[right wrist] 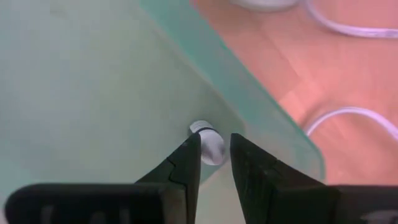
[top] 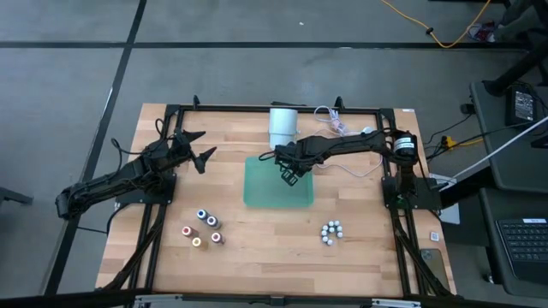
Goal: Pick & Place food coloring
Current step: Put the bottom small black food coloring bottle into the green bin, then put the bottom right small red food coloring bottle into the green bin
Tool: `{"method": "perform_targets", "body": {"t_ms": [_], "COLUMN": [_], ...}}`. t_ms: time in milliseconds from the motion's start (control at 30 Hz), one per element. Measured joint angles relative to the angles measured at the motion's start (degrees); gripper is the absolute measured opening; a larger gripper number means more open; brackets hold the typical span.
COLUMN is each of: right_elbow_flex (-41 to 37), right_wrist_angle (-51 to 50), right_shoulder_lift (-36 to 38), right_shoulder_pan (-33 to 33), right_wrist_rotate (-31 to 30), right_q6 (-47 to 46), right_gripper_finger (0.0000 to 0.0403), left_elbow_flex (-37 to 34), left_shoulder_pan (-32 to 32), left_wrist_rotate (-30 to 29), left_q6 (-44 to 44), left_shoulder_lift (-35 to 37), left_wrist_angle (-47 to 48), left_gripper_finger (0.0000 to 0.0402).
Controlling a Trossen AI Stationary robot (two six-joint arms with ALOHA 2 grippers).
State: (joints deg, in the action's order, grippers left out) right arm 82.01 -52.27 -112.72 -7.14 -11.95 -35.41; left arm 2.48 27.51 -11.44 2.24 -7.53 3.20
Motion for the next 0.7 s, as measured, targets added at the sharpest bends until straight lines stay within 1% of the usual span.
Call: {"method": "perform_targets", "body": {"t_ms": [167,267,333,467,533,633,700], "right_elbow_flex": [0.0,0.0,0.0,0.0,0.0,0.0,0.0], "right_wrist_angle": [0.2,0.3,0.3,-0.3,-0.6,-1.4,-2.4], "right_shoulder_lift": [1.3,2.7,3.6,5.1,6.5,8.9,11.0], "right_shoulder_pan": [0.1,0.2,0.3,1.3,2.3,4.5,6.1], "right_wrist_rotate": [0.0,0.0,0.0,0.2,1.6,3.8,5.2], "right_q6": [1.0,1.3,1.4,1.7,3.1,6.9,11.0], "right_gripper_finger": [0.0091,0.0102,0.012,0.0173,0.0201,0.0237,0.0253], "left_elbow_flex": [0.0,0.0,0.0,0.0,0.0,0.0,0.0], "left_shoulder_pan": [0.0,0.0,0.0,0.0,0.0,0.0,0.0], "left_wrist_rotate": [0.0,0.0,0.0,0.0,0.0,0.0,0.0], "left_q6": [0.0,0.0,0.0,0.0,0.0,0.0,0.0], "left_shoulder_lift": [0.0,0.0,0.0,0.0,0.0,0.0,0.0], "left_wrist_angle": [0.0,0.0,0.0,0.0,0.0,0.0,0.0], "left_gripper_finger": [0.0361,0.0361,0.0361,0.0361,0.0361,0.0361,0.0361]}}
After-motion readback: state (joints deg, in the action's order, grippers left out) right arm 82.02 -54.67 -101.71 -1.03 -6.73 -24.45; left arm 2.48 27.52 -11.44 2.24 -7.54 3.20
